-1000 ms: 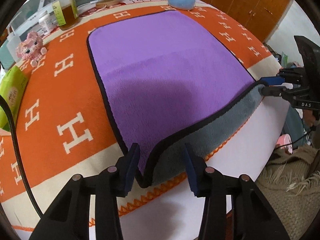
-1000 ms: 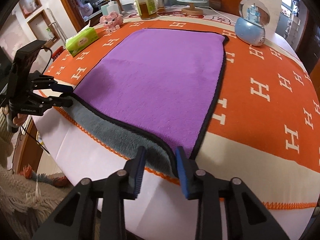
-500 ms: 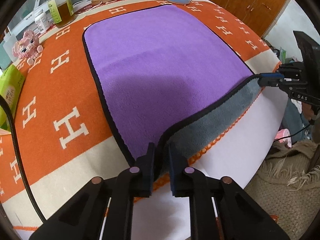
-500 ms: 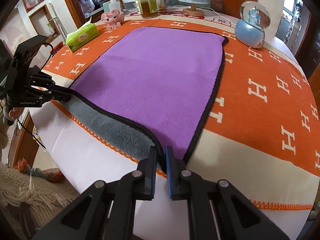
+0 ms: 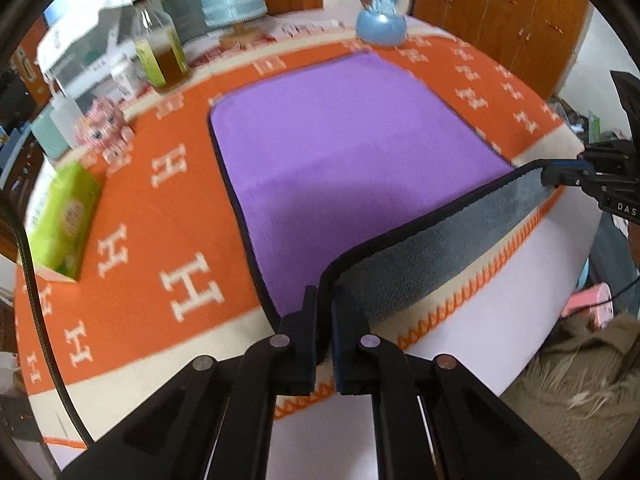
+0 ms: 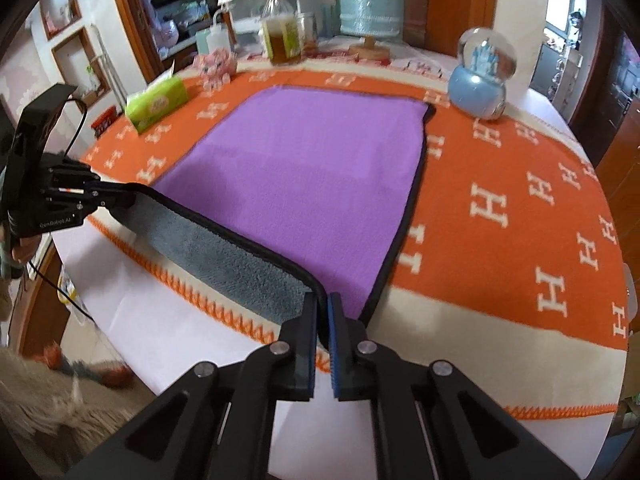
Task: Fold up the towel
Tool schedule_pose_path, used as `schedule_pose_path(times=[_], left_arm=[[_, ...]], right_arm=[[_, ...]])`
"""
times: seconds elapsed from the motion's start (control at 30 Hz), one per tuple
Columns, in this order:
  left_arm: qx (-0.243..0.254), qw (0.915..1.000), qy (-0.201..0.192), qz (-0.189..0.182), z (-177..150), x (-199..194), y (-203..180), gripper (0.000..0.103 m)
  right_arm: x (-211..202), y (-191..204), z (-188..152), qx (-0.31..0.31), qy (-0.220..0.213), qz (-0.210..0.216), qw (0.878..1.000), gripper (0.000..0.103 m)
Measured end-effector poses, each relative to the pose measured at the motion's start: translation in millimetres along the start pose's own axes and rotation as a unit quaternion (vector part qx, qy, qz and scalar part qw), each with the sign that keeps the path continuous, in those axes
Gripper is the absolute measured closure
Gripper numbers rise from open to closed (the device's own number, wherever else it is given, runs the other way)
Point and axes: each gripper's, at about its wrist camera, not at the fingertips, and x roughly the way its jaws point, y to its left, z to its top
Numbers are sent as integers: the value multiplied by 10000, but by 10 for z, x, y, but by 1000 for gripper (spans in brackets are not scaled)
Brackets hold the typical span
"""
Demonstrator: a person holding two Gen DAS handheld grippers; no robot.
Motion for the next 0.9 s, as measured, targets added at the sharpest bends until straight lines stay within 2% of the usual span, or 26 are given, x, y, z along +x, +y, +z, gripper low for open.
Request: schedule_pose_path(times=[0.27,0.47,0.67,0.9], left_arm=[[-93,9962,-690,525,499,-390,141,99],[-188,9903,-1034,912,934,-484,268,99],[-299,9846,-1188,1251,1420,-285,488,99],[-461,9828,-1038,1455,1776,185,687,99]], right_arm=[[-286,-106,570,105,-716,-321,9969,99],[-274,-243,1092,223,-1058,-568,9925,99],[5,-401,1573,323,-1134,-824,9896,99],[435,-575,1914,588,-968,-975,9888,99]])
